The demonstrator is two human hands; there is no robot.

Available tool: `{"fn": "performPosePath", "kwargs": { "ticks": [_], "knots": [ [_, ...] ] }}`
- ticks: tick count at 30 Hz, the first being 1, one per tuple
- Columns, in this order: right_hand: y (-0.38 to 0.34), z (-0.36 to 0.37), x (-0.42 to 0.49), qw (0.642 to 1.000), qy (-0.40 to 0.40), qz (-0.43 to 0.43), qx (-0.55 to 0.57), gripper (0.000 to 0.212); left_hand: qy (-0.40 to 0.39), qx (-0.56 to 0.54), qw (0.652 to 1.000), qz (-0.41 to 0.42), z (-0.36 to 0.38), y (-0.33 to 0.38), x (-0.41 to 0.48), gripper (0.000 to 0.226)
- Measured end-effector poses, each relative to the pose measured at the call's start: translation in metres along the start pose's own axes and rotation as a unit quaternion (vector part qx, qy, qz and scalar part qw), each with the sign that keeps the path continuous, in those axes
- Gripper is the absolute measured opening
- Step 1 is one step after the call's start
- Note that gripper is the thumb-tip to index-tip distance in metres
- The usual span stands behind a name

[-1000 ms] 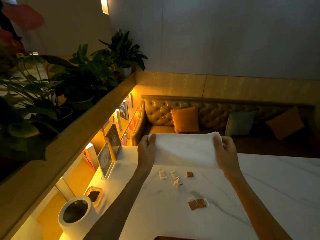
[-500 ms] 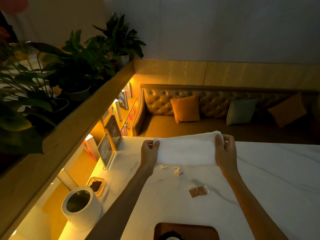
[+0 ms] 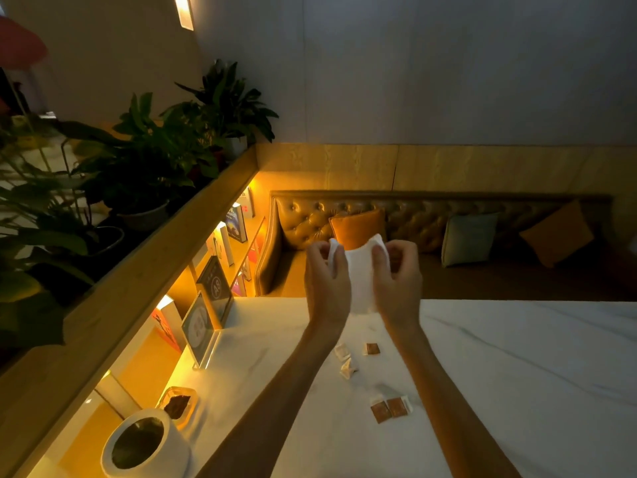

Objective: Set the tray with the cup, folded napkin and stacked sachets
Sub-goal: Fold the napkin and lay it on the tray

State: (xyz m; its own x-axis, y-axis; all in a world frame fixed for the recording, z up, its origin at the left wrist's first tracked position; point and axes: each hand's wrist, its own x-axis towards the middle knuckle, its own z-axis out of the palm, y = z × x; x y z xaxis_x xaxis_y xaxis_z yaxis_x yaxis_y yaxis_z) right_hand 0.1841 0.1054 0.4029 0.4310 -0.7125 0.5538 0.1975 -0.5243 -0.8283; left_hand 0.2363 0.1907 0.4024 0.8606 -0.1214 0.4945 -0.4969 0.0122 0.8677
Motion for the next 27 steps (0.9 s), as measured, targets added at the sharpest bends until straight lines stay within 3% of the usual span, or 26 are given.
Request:
{"fn": "performPosePath", "kwargs": {
  "ticks": [6,12,17,24,27],
  "knots": [
    [-0.07,0.018,0.03,0.99,0.03,-0.087,0.111,0.015,0.035,-0.072,0.99,0.119,0.011,0.067,0.032,0.018],
    [-0.09,0.006,0.034,0.98,0.018,-0.148,0.129,0.02,0.03,-0.066,0.982,0.174,-0.005,0.091,0.038,0.014],
    [-0.094,0.006,0.022,0.984,0.02,-0.118,0.131,0.011,0.063,-0.091,0.979,0.171,-0.007,0.096,0.032,0.014],
    [-0.099,0.0,0.015,0.98,-0.022,-0.105,0.169,0.012,0.04,-0.126,0.977,0.167,-0.011,0.098,0.021,0.007],
    [-0.102,-0.003,0.014,0.978,-0.05,-0.084,0.184,0.015,0.011,-0.159,0.977,0.145,-0.016,0.098,0.017,0.019]
  ]
}}
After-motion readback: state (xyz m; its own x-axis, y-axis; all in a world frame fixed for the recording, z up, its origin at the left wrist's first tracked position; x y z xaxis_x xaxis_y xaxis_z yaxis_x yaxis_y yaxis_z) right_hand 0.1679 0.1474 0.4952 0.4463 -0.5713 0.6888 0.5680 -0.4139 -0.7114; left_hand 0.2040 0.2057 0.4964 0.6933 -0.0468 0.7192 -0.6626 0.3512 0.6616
